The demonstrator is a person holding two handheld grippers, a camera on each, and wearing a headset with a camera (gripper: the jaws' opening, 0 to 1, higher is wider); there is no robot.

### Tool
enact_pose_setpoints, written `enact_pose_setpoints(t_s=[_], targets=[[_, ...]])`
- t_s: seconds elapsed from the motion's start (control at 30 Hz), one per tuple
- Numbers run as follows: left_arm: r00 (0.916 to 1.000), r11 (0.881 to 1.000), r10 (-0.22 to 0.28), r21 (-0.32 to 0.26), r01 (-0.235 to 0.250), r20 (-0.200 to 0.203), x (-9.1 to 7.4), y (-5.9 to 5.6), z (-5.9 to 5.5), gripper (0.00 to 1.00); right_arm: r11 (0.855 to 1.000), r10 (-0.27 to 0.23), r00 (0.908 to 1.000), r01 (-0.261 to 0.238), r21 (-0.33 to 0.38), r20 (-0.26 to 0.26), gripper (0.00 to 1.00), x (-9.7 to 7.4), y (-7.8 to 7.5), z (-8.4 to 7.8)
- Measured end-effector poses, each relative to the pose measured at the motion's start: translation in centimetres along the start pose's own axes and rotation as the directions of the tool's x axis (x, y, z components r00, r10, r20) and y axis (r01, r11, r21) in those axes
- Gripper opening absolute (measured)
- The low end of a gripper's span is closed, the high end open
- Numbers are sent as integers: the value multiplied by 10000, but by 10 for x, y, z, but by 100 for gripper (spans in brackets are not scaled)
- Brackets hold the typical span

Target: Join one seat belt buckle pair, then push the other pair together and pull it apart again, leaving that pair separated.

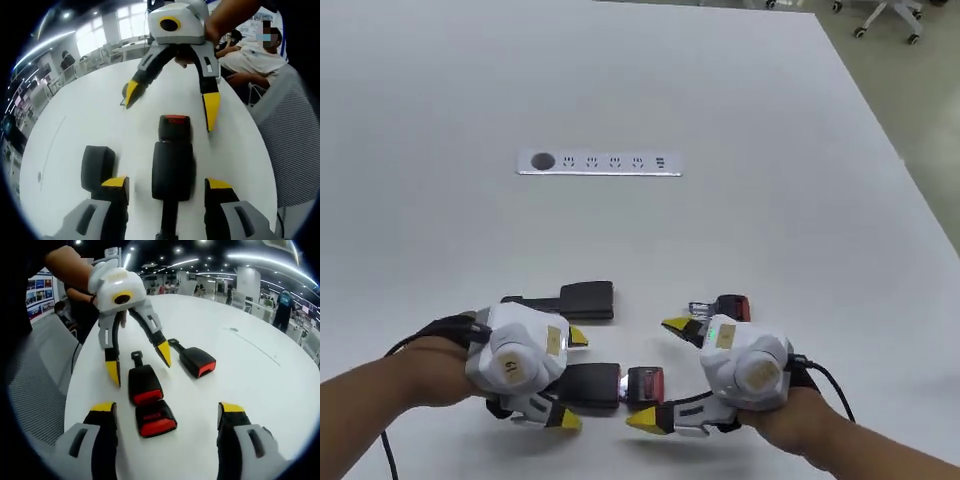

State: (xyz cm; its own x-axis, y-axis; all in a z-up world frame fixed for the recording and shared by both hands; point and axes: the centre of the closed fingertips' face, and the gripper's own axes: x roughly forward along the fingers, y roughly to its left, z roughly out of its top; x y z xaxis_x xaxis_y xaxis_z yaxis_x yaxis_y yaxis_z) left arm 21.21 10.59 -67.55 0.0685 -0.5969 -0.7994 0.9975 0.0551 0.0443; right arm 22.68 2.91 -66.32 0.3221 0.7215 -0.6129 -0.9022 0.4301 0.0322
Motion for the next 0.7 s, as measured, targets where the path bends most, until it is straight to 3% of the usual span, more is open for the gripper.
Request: enact_pose_setpoints(t_s=[0.07,0.17,0.37,0.43,0.7], targets=[[9978,9994,355,-3,-356,558,-9,7,11,62,10000,-96,9999,96,8,139,85,-3,1,3],[9933,9970,764,-209,-748,868,-21,16,18,61,9994,-355,9988,354,56,327,86,-8,-4,6],[9863,9907,1343,-338,-1316,955,-38,31,25,64,9970,-766,9965,768,-29,325,87,-27,-18,9],[9800,9859,1617,-621,-1553,1164,-44,40,29,65,9956,-932,9950,932,12,349,87,-36,-27,10],[9730,9769,2015,-954,-1913,1124,-55,68,27,69,9887,-1491,9883,1485,201,334,88,-63,-70,1]])
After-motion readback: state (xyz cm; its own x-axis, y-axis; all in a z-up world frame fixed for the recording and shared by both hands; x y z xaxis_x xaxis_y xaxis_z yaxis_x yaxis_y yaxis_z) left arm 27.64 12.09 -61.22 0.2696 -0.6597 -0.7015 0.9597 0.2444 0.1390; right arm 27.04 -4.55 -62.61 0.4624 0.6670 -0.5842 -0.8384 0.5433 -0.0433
